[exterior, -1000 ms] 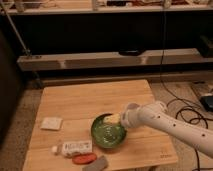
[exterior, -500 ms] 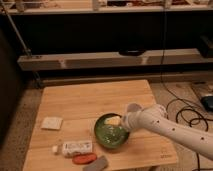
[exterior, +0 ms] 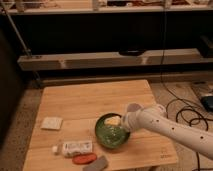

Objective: Pick up the ceramic bowl

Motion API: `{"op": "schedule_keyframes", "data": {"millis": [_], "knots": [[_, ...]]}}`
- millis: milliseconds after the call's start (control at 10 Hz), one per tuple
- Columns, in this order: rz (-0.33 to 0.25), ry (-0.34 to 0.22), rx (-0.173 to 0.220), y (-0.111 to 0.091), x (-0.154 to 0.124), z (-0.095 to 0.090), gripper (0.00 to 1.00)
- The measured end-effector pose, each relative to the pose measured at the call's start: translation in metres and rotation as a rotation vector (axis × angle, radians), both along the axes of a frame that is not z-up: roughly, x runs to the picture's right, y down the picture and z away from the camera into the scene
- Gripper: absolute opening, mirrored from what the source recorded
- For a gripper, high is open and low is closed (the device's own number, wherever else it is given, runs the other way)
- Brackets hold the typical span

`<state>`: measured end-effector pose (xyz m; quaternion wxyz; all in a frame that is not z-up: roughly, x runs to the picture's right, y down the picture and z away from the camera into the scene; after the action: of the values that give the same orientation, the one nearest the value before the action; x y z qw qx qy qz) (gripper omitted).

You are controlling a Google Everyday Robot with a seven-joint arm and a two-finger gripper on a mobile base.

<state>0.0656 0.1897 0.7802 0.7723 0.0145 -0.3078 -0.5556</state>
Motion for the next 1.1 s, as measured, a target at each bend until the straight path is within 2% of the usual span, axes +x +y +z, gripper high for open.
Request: {"op": "schedule_keyframes", "data": {"millis": [200,300,400,600,700,900,1000,1100], "knots": [[-0.025,-0.020,0.003,-0.014,-0.004,-0.016,0.80],[-0.032,-0.032,-0.005,-0.027,-0.003,-0.031,0.80],[-0.034,-0.037,-0.025,-0.046,0.003,-0.052,0.80],[-0.031,-0.041,-0.072,-0.069,0.009,-0.076,0.80],[-0.025,-0.038,-0.108,-0.077,0.015,-0.087,0.80],[-0.026,-0.036,-0.179,-0.080,0.023,-0.094,0.80],[-0.023,-0.037,-0.233,-0.074,0.025,-0.091,0.80],[-0.019,-0.036,-0.268,-0.066,0.029,-0.087,0.80]]}}
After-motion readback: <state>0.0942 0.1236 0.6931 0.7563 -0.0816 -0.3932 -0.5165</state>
